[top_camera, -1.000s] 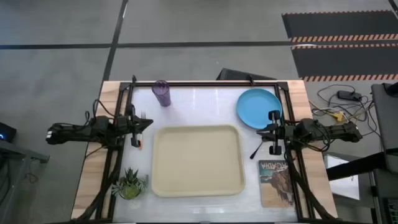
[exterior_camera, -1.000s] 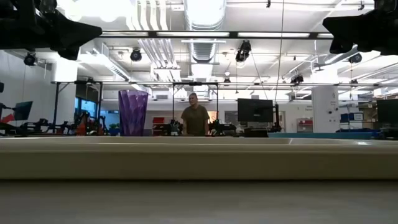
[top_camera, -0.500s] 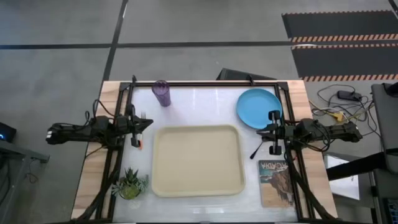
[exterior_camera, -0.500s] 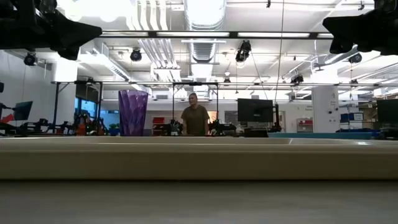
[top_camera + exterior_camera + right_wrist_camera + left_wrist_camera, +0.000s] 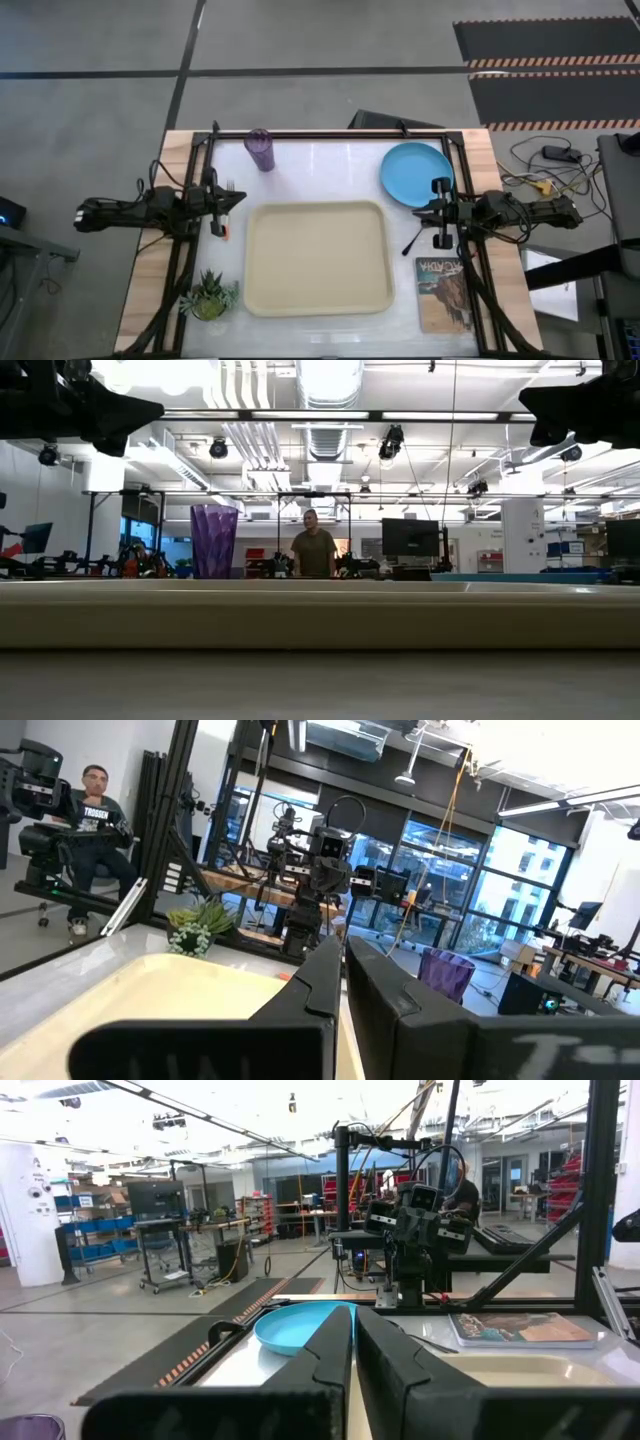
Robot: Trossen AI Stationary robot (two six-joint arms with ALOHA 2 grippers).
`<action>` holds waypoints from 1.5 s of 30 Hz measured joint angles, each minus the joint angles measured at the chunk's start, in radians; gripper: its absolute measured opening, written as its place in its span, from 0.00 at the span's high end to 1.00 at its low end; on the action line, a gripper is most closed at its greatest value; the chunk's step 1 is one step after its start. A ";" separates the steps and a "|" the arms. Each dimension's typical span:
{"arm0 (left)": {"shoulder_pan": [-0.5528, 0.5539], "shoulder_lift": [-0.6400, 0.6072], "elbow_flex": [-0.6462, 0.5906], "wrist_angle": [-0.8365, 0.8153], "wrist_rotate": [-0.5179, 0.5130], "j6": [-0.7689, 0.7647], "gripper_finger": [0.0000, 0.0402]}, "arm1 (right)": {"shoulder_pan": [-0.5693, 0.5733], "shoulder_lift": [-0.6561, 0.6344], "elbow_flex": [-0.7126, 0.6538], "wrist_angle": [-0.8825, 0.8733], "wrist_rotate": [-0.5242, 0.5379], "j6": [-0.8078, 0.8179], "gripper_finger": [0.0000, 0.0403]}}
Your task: Pick and place plate/cup/fork/spoon on tray
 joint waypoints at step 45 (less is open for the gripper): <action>0.000 0.000 0.000 0.000 0.000 0.000 1.00 | 0.000 0.006 0.000 0.139 0.149 0.484 0.98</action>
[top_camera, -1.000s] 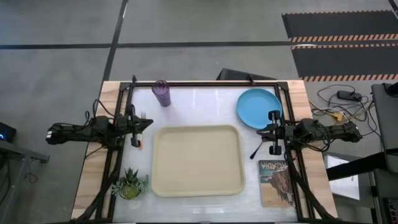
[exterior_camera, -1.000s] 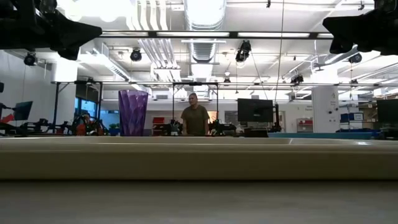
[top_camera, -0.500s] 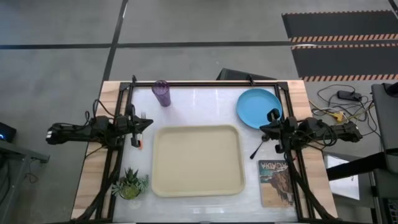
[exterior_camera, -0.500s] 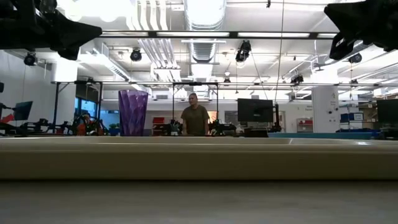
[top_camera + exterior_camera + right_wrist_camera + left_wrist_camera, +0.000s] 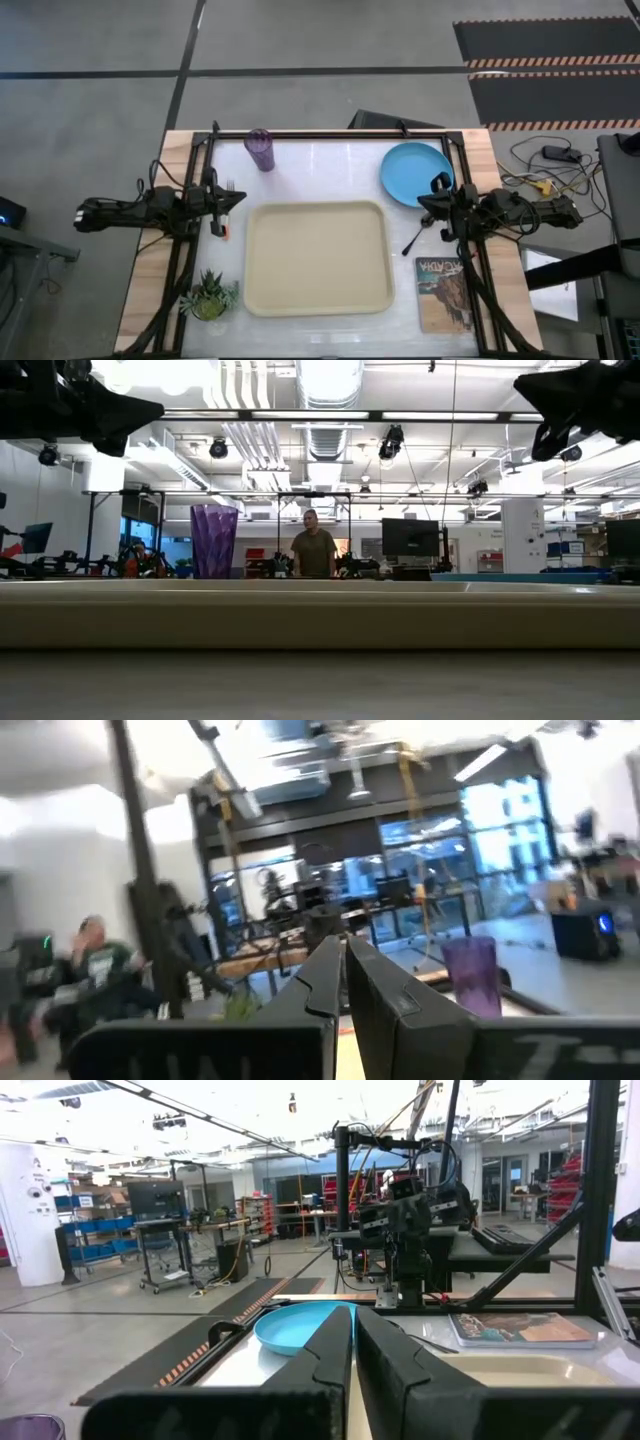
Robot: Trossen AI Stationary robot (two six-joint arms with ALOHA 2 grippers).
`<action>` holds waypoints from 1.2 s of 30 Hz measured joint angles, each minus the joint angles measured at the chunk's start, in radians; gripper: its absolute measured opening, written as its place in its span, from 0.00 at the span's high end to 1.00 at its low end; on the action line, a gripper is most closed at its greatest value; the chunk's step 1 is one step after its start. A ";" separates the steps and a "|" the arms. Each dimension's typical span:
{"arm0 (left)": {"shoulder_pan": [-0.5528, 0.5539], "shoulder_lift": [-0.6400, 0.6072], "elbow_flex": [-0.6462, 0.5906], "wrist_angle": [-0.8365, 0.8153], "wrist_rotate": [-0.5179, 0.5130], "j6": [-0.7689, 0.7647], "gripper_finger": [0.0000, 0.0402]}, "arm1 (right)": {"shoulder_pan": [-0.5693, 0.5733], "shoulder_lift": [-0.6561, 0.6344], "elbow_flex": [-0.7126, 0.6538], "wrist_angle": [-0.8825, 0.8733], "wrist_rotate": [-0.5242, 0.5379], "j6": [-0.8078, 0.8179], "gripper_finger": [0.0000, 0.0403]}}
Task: Pick and place plate/cup/fork/spoon on tray
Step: Put the violet cup on the top right of the white tray
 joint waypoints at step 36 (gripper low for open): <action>0.000 0.002 0.039 0.415 0.086 -0.210 1.00 | -0.022 0.719 0.533 -0.034 0.130 -0.193 0.98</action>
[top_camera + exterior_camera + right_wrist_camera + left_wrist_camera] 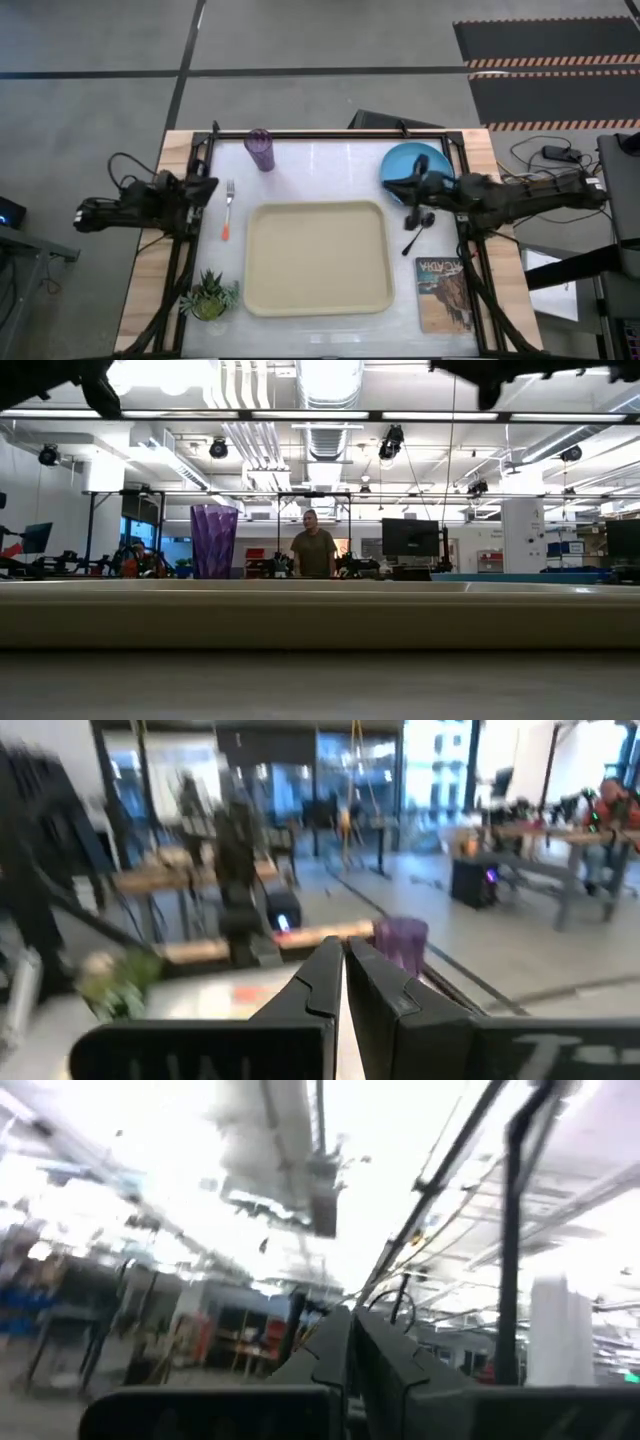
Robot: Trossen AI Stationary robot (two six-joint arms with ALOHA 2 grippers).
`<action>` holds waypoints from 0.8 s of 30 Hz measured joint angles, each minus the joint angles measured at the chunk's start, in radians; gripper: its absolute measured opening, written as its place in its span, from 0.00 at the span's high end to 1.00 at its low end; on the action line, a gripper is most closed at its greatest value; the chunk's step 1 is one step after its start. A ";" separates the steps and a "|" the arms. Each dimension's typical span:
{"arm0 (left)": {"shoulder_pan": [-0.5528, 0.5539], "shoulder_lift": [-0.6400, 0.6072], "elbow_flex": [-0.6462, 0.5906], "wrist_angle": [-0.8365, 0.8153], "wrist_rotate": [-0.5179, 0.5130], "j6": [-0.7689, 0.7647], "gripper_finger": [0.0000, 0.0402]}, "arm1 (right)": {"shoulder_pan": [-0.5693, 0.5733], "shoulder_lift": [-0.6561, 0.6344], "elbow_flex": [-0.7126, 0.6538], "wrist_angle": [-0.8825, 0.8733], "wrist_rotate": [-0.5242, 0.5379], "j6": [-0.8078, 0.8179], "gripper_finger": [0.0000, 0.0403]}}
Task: Pick and place plate/cup/fork/spoon on tray
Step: Put the violet cup on the top right of the white tray
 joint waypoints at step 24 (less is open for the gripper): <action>0.000 0.002 -0.015 0.118 -0.021 0.136 1.00 | -0.305 0.680 0.567 -0.110 -0.245 -0.045 0.98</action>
